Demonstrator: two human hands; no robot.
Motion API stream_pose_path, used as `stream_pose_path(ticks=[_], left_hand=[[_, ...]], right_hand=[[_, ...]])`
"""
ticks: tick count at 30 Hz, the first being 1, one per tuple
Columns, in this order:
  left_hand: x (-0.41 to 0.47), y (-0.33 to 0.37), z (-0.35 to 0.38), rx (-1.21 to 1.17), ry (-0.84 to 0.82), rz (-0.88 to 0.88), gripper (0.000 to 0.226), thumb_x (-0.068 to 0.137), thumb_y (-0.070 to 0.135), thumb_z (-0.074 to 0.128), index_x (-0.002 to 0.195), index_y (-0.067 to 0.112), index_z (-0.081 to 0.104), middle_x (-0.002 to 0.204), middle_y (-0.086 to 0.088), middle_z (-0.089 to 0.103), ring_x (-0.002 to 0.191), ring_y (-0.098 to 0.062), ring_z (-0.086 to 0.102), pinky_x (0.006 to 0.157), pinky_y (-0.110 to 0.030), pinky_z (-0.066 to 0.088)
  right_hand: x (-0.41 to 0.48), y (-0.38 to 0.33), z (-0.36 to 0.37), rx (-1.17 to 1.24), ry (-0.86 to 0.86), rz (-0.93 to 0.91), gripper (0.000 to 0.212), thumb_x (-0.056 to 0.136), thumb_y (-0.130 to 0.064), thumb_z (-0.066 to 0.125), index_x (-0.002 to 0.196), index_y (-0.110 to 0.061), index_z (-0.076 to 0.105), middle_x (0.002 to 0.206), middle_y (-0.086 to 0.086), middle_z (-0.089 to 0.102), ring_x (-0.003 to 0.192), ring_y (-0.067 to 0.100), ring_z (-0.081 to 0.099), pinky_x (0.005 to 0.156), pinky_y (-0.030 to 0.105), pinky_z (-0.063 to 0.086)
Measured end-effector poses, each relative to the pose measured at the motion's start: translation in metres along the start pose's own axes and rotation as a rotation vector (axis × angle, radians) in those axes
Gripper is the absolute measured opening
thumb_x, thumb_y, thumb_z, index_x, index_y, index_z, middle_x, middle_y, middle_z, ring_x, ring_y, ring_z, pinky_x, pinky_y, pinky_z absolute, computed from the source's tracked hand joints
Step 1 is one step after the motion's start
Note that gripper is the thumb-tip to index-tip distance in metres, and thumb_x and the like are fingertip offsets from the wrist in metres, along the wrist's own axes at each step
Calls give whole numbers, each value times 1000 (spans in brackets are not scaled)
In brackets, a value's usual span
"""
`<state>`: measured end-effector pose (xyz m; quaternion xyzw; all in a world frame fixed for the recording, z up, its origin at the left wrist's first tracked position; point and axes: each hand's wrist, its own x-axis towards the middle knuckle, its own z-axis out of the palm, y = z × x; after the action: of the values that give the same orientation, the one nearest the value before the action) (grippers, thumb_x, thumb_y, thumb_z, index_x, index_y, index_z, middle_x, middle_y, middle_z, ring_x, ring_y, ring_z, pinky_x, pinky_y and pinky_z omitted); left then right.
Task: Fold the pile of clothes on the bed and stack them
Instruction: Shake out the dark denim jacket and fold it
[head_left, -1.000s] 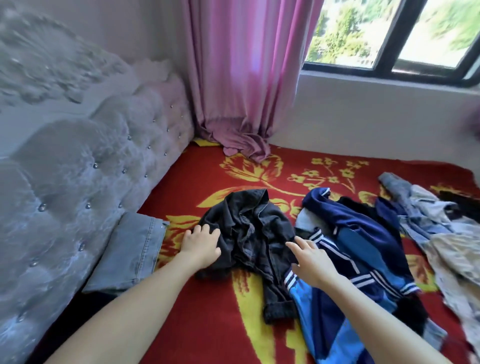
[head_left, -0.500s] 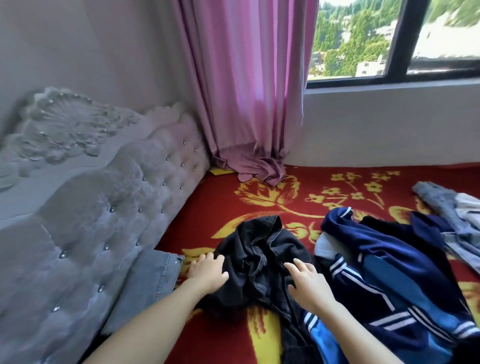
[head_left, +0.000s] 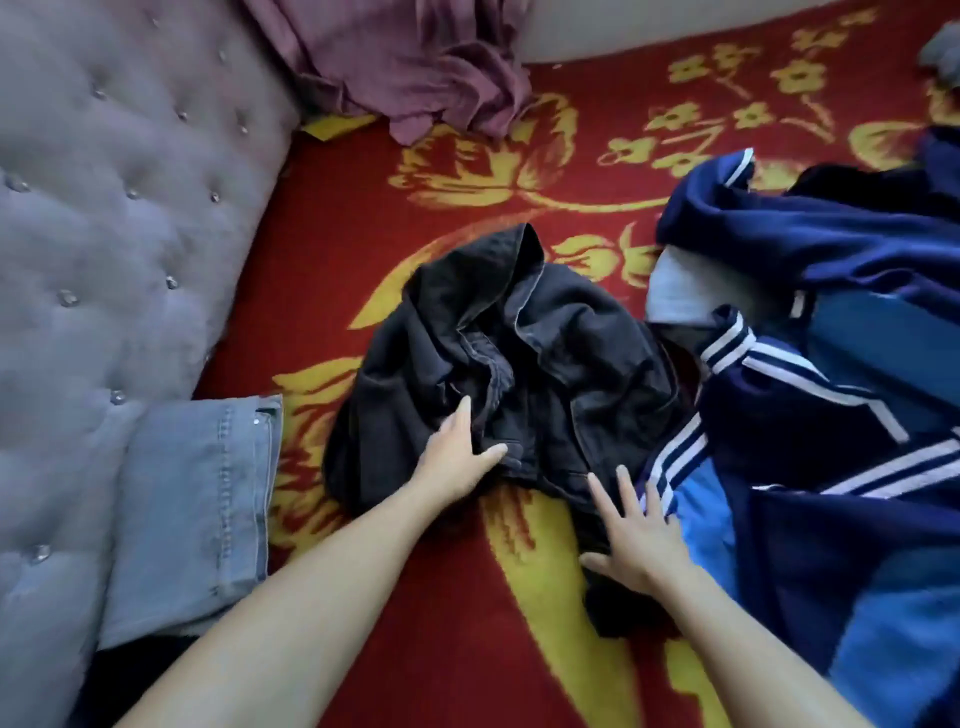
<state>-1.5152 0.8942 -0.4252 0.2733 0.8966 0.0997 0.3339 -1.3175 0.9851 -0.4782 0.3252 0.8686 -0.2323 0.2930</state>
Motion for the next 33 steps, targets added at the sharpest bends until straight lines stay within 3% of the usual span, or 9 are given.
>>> stream_pose_path(ticks=[4, 10, 13, 15, 17, 20, 24, 27, 33], left_hand=[[41, -13, 30, -85, -62, -57, 83, 88, 56, 49, 146, 41, -8, 154, -11, 20, 135, -38, 28, 110, -47, 28], [61, -14, 54, -153, -54, -132, 54, 97, 46, 33, 145, 45, 10, 156, -11, 9, 140, -43, 6, 115, -50, 10], [60, -13, 41, -298, -68, -107, 43, 100, 37, 33, 143, 32, 32, 148, -11, 32, 140, -33, 21, 115, -42, 15], [49, -15, 26, -454, -52, -95, 39, 101, 31, 35, 137, 20, 44, 135, -8, 49, 127, -19, 40, 103, -26, 29], [23, -17, 12, -535, -39, -118, 38, 100, 29, 38, 131, 12, 50, 124, -7, 56, 110, -14, 48, 86, -20, 31], [-31, -35, 5, -535, -18, -141, 36, 99, 29, 42, 127, 9, 53, 121, -4, 59, 112, -16, 53, 84, -18, 35], [-116, -61, -5, -307, -53, -107, 61, 94, 46, 42, 145, 14, 30, 148, -2, 32, 139, -17, 27, 112, -32, 26], [-182, -69, -4, -29, -105, -92, 53, 100, 40, 33, 148, 20, 21, 158, 1, 0, 145, -17, -3, 117, -37, 13], [-275, -81, -14, 321, -92, 18, 42, 101, 40, 28, 140, 30, 36, 158, -3, -3, 145, -23, -3, 115, -37, 13]], right_hand=[[29, 6, 28, -69, -104, -4, 96, 84, -64, 48, 144, -36, -21, 150, 0, -35, 141, 43, -14, 111, 50, 21], [44, -5, 39, -118, -101, 26, 92, 87, -63, 44, 144, -35, -23, 149, 4, -36, 136, 51, -18, 111, 57, 14], [45, -4, 36, -127, -142, 43, 93, 87, -62, 45, 144, -35, -23, 149, 5, -36, 136, 52, -17, 110, 58, 15], [46, -4, 35, -123, -158, 47, 93, 86, -62, 46, 144, -36, -23, 149, 4, -36, 136, 52, -17, 109, 59, 15], [45, -4, 31, -115, -175, 48, 92, 86, -62, 47, 145, -37, -20, 150, 2, -35, 136, 51, -18, 110, 59, 13], [41, 2, 13, 8, -214, 37, 79, 89, -60, 43, 146, -42, -8, 152, -5, -29, 139, 45, -18, 112, 53, 14], [-5, 15, 6, 64, -278, 68, 66, 90, -61, 40, 147, -44, 12, 155, -7, -20, 143, 38, -4, 115, 49, 15], [-70, 13, 24, 44, -248, 102, 64, 92, -60, 37, 147, -43, 9, 157, -3, -14, 144, 34, -4, 113, 52, 18], [-160, -61, -8, 100, 286, -89, 64, 97, -39, 41, 150, -18, 11, 156, 11, 14, 143, 26, 16, 110, 38, 27]])
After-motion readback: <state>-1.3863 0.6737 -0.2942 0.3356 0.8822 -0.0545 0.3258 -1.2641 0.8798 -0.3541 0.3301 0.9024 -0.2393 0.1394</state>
